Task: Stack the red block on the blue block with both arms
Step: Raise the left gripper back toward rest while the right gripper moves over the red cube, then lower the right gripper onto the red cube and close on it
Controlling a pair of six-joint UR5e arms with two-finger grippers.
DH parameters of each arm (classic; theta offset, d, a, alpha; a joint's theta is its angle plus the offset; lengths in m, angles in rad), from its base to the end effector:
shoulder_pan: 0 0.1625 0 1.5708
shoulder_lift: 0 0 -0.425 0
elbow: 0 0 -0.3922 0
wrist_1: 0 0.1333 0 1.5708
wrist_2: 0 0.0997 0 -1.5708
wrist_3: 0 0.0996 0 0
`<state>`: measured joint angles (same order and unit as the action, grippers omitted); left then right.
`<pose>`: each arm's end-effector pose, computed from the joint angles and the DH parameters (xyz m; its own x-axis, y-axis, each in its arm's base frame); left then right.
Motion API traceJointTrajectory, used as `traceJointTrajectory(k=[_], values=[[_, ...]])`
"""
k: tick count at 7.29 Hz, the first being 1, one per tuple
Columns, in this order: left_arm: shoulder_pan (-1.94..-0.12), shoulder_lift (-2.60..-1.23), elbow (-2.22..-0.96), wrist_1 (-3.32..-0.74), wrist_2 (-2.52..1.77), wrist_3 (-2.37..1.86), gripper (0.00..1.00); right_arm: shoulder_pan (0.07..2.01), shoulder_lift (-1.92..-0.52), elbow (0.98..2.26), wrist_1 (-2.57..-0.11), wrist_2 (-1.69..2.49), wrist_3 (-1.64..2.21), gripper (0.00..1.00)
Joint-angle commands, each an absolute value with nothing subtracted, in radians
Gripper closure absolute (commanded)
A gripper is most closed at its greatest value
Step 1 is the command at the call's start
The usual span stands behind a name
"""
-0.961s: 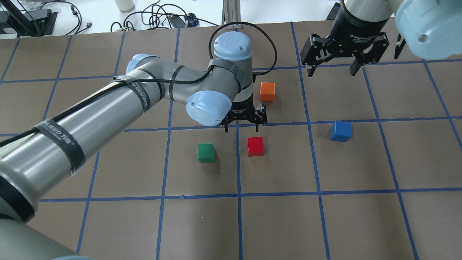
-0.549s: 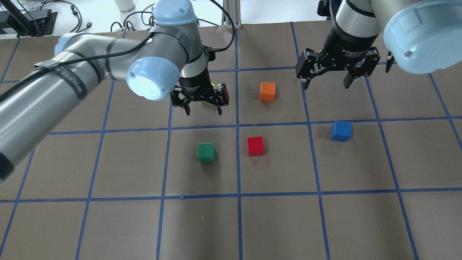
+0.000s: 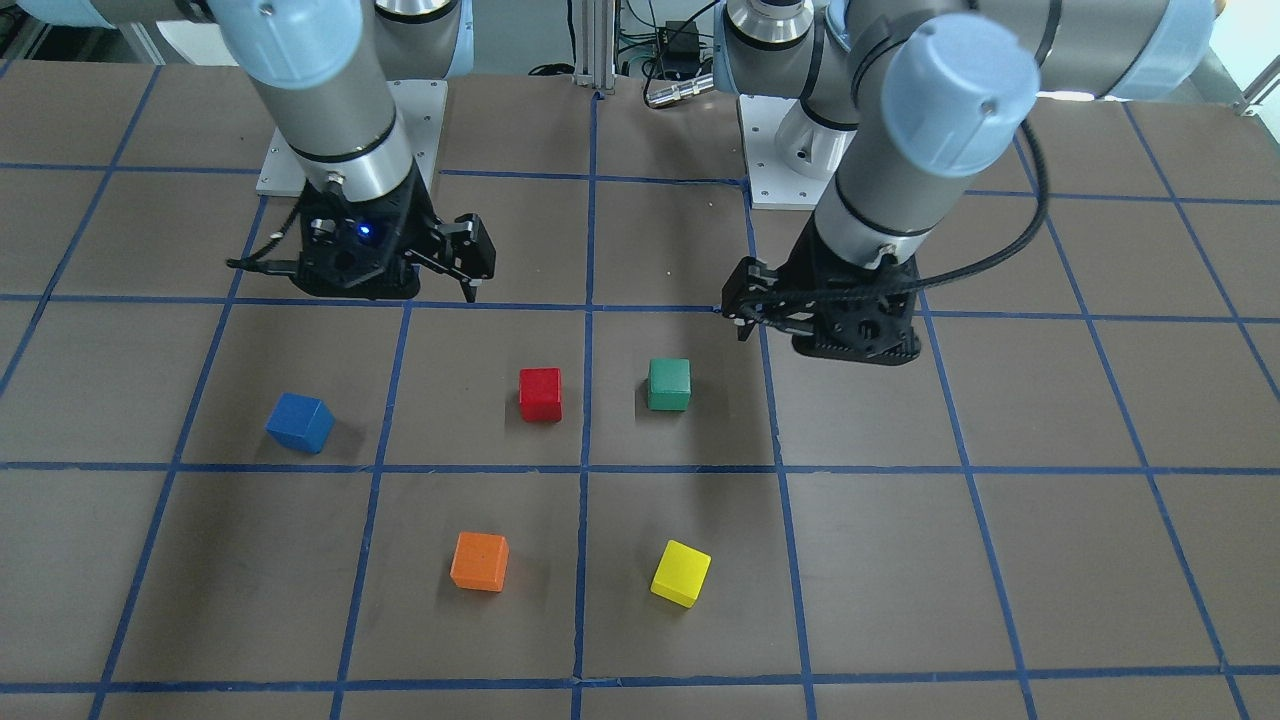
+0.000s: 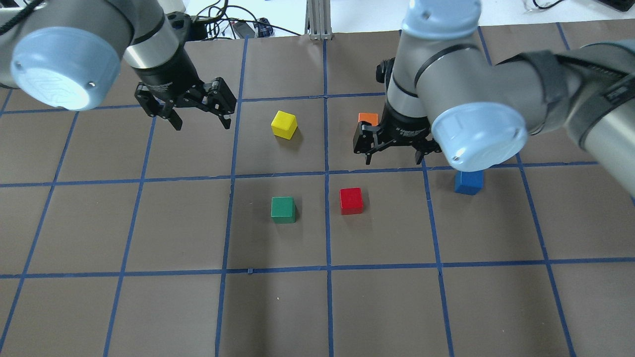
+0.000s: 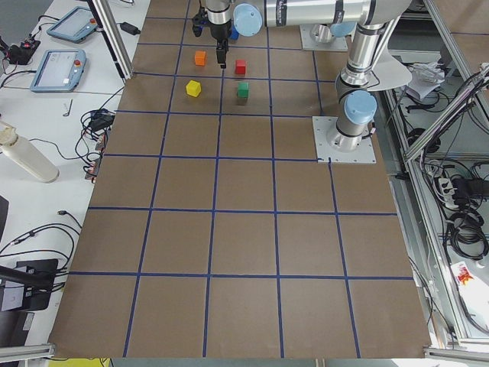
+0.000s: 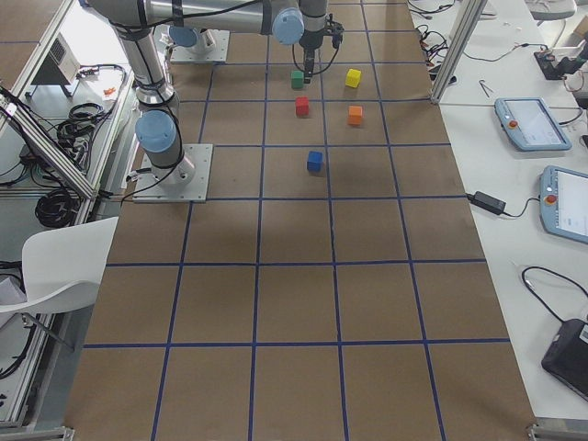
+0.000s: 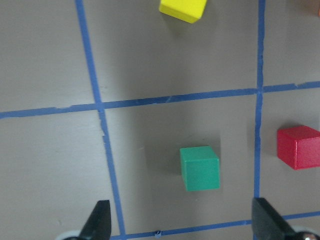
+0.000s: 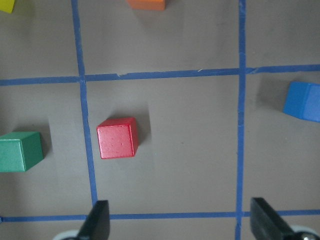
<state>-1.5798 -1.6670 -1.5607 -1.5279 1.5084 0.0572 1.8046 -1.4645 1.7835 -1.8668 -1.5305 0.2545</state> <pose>-0.1442 -0.5256 0.4482 -0.9959 0.0634 0.0647 0.0660 0.9970 0.0396 0.2529 -0.4691 0.3603 -0.9992 0.0217 -0.0332 0.0206 0.9993 0.0324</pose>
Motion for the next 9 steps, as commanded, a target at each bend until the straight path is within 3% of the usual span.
traceJointTrajectory(k=[1,9], values=[[-1.555,-1.603,-1.574,-1.563,1.511,0.095,0.00,1.880,-1.375,1.854,-2.030,-1.532,0.401,0.00],[-1.560,-1.601,-1.597,-1.549,1.508,0.083,0.00,1.928,-1.192,1.891,-2.190,-1.568,0.468,0.00]])
